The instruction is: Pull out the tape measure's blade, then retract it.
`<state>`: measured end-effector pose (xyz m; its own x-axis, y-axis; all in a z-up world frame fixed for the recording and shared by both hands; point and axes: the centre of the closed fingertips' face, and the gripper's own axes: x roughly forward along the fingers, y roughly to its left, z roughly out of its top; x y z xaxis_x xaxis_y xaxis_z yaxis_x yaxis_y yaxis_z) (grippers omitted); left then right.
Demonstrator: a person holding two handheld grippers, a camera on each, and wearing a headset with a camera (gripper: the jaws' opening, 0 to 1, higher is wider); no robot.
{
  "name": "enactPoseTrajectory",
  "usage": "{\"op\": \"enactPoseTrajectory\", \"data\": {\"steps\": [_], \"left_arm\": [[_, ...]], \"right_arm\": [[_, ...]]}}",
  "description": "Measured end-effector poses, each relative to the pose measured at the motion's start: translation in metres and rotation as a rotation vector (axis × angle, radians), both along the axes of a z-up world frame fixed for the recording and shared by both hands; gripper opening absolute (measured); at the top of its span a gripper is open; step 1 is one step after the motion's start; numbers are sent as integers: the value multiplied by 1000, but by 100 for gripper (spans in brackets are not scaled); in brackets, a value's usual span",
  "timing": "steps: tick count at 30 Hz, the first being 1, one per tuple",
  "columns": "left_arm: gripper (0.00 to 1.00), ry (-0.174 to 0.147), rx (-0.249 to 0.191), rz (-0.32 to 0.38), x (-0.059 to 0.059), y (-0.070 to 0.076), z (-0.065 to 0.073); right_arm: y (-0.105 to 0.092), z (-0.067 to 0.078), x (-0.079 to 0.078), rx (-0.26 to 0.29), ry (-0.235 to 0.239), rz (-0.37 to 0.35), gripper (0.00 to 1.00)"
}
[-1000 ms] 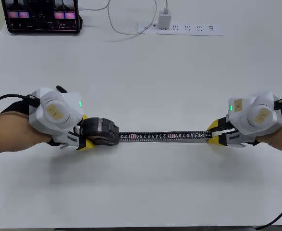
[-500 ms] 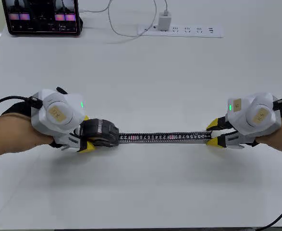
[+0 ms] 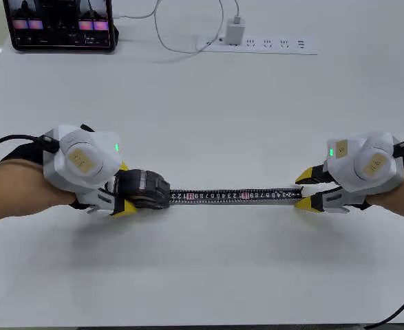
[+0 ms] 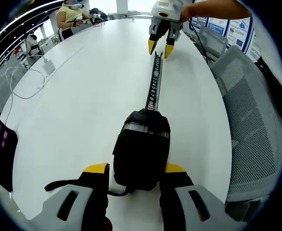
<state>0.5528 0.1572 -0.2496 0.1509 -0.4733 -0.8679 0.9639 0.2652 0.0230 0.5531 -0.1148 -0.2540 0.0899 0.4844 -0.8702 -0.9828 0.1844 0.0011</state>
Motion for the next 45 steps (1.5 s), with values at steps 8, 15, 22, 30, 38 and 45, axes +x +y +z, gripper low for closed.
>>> {"op": "enactPoseTrajectory", "data": {"steps": [8,15,22,30,38,45], "left_arm": [[41,-21,-31,37,2,5,10],[44,-56,-87,100,6,8,25],[44,-105,-125,156,5,13,35],[47,-131,-188,205,-1,16,49],[51,-157,-253,282,-7,22,63],[56,-175,-279,333,-14,27,66]], "right_arm": [[5,7,-1,31,0,-54,26],[10,15,-1,76,-19,-100,29],[16,25,-2,121,-57,-147,32],[19,36,-3,164,-91,-206,38],[18,44,-8,187,-125,-257,44],[18,47,-13,206,-141,-288,48]]}}
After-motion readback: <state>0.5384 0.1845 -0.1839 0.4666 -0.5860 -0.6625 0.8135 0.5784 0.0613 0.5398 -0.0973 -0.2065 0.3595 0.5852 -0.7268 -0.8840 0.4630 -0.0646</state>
